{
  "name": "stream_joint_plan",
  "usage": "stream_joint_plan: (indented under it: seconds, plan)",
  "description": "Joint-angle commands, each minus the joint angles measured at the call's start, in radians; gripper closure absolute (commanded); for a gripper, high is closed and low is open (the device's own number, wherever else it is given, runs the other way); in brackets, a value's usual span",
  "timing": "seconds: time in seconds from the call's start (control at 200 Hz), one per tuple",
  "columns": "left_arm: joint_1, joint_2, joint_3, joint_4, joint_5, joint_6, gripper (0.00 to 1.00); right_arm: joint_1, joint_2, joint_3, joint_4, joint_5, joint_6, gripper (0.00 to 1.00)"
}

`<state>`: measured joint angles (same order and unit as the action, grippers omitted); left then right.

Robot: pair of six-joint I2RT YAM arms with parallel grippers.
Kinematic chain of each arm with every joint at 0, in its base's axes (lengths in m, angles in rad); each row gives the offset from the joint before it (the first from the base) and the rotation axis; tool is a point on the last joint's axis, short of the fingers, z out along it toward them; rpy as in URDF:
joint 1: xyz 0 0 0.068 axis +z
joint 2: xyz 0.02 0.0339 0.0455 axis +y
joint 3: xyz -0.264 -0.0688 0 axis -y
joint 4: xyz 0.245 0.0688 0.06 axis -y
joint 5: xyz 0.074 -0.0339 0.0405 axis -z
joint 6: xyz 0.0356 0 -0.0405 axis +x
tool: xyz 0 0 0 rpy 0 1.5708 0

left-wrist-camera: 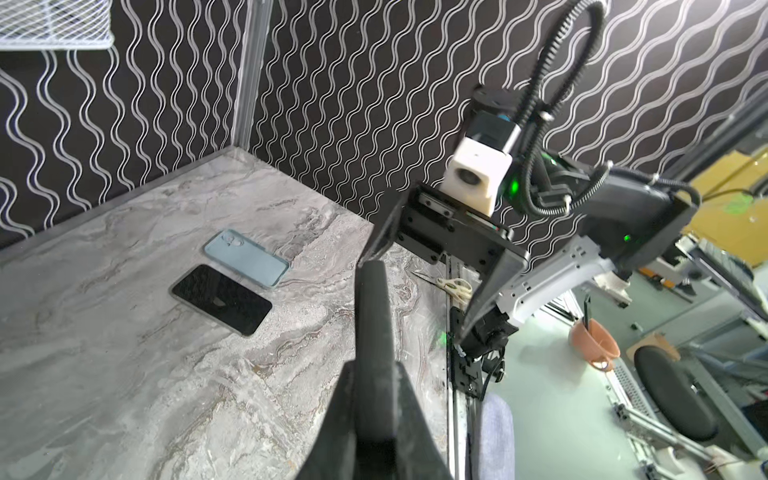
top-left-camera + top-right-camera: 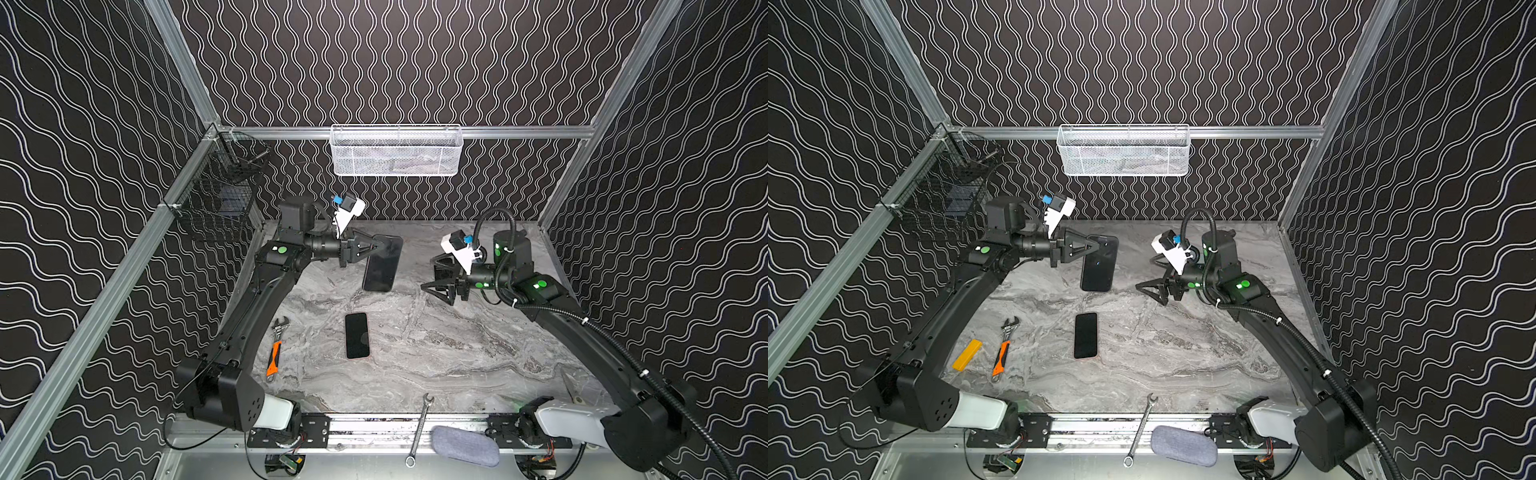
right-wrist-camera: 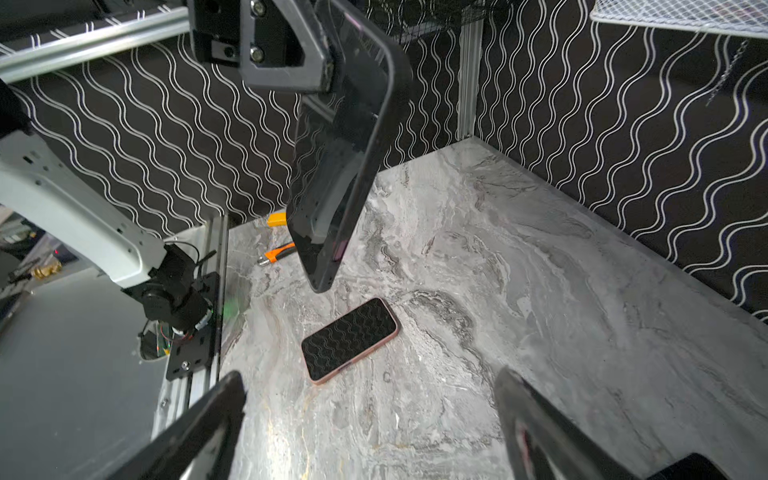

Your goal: Take the phone out of the phone case

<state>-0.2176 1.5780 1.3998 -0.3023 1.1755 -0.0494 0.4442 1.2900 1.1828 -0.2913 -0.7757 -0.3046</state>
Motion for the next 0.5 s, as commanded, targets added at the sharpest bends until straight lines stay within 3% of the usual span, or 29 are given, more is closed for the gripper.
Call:
stream_joint_plan:
  seconds: [0.0, 0.175, 0.325, 0.496]
  plan:
    - [0.005, 0.006, -0.026, 0.185, 0.074, -0.013, 1.0, 0.023, 0.031, 0.049, -0.15, 0.004, -0.171, 0.07]
    - [0.005, 0.027, -0.034, 0.247, 0.161, -0.053, 1.0, 0.129, 0.054, 0.094, -0.213, 0.111, -0.263, 0.09]
    - [0.007, 0.014, -0.048, 0.249, 0.21, -0.033, 1.0, 0.214, 0.111, 0.156, -0.291, 0.215, -0.281, 0.17]
    - [0.006, 0.019, -0.057, 0.249, 0.294, -0.031, 1.0, 0.273, 0.133, 0.174, -0.322, 0.257, -0.281, 0.26]
